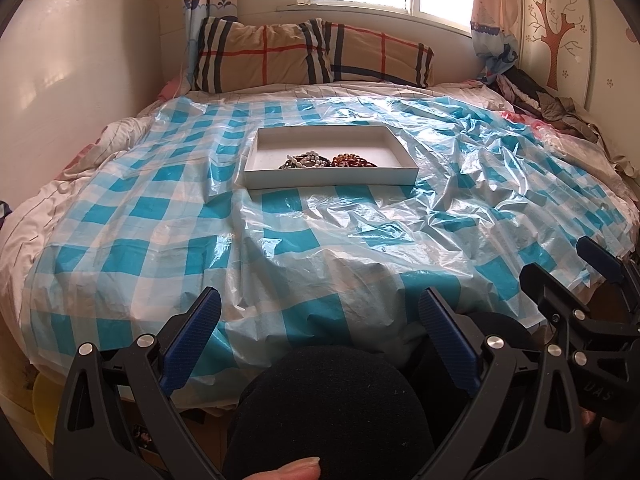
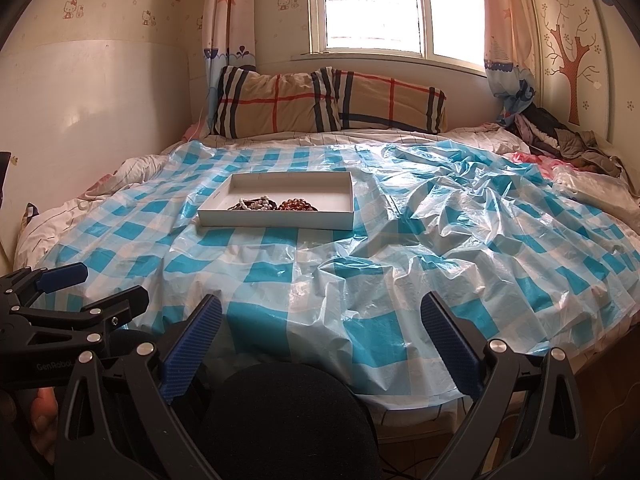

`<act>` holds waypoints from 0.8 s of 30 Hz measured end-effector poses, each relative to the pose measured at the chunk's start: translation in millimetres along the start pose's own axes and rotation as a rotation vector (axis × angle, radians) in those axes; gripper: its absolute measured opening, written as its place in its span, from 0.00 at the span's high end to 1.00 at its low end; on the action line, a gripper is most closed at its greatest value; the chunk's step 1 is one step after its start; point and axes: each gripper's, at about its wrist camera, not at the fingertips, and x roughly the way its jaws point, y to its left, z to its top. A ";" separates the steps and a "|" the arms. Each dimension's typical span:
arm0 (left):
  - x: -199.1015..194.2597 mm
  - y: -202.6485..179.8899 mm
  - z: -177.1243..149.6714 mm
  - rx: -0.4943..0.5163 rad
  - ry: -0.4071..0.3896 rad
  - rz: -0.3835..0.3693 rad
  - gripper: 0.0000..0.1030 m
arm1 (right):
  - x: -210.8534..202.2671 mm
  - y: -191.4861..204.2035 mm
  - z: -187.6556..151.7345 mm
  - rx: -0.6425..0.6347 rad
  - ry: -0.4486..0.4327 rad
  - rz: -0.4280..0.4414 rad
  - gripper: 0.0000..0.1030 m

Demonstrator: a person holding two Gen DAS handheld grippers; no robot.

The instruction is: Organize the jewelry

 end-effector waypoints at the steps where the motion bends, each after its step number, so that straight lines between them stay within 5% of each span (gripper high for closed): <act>1: 0.1 0.0 0.2 0.000 0.000 0.001 0.08 | 0.1 0.5 0.1 0.000 -0.001 0.000 0.07; 24: -8.8 -2.5 4.2 0.024 -0.007 0.011 0.08 | 0.1 -0.3 0.8 0.001 0.000 0.001 0.07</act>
